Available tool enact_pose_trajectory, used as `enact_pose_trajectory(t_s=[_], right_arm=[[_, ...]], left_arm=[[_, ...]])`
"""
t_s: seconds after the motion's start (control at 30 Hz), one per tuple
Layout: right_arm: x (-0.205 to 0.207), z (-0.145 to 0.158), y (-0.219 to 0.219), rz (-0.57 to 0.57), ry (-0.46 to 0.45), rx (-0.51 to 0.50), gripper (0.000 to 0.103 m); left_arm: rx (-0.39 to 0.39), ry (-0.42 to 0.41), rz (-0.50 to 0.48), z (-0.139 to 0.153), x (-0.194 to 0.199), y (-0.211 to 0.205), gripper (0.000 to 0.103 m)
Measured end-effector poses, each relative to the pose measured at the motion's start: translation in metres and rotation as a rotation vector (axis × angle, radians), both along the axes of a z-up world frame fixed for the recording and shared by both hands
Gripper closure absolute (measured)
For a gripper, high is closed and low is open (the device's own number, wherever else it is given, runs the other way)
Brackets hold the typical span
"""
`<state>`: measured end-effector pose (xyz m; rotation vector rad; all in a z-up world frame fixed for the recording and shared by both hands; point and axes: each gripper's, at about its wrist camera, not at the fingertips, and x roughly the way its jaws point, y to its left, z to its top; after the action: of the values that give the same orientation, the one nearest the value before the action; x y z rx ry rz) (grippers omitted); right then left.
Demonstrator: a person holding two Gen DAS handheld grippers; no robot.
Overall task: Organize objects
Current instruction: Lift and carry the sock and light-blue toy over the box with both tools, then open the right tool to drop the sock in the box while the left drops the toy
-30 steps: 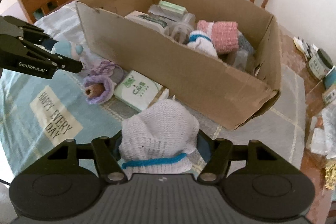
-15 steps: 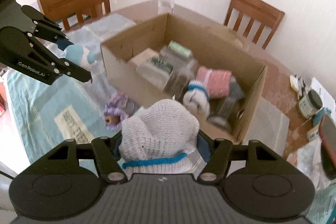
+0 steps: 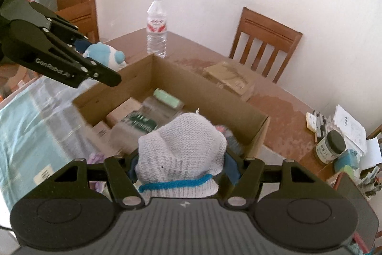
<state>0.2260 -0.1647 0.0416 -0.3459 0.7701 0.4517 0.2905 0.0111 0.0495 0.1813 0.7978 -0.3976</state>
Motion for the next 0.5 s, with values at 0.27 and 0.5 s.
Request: enact_pose_trajectory(t_s=[0.27, 0.5], right_arm=[[0.014, -0.011, -0.019, -0.051, 0.011, 0.048, 0.000], [0.013, -0.021, -0.032, -0.095, 0.033, 0.039, 0.000]], left_arm=[[-0.003, 0.008, -0.026, -0.008, 0.044, -0.027, 0.058], [0.007, 0.022, -0.051, -0.021, 0.073, -0.052, 0.057]])
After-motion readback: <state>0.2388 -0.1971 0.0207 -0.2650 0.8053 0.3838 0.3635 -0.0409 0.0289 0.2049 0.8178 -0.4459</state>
